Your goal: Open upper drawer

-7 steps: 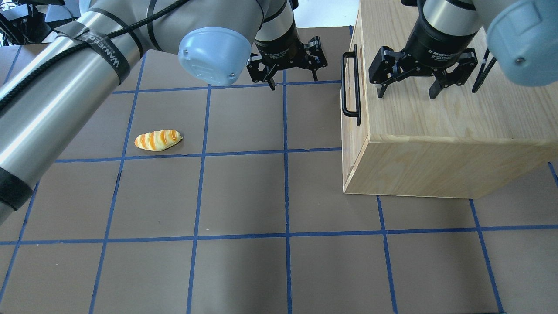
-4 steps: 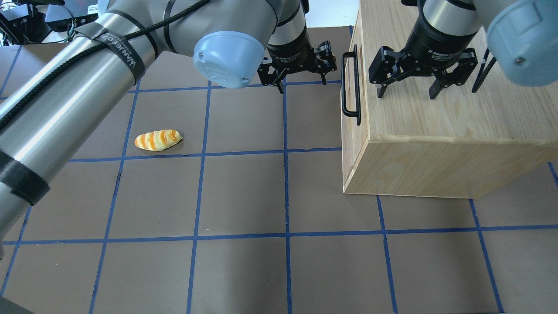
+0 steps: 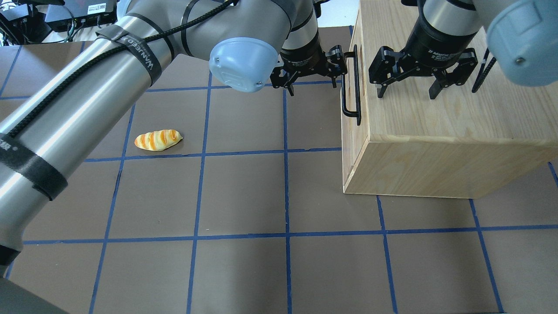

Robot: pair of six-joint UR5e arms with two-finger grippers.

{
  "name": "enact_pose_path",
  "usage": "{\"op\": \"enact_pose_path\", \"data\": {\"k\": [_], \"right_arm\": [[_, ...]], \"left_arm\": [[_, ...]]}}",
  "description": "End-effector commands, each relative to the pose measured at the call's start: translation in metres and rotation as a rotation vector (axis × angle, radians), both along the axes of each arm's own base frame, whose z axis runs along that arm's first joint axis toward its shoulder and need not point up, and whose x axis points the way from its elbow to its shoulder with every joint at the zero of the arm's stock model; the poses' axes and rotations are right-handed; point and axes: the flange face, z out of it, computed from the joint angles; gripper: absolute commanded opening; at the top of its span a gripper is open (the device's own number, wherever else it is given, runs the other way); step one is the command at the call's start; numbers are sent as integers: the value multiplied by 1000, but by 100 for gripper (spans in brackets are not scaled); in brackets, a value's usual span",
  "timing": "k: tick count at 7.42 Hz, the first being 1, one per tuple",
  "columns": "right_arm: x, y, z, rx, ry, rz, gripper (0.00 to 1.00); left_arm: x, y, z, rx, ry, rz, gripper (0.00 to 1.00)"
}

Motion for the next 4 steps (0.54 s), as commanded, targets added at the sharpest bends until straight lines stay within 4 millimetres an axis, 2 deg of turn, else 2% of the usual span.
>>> {"op": "enact_pose_path", "data": {"k": [1, 4], "right_arm": [[0, 0, 0, 0, 1, 0, 100], [0, 0, 0, 0, -1, 0, 100]], "left_arm": [[-7, 1, -1, 1, 13, -2, 100], [-14, 4, -5, 9, 13, 7, 100]]}}
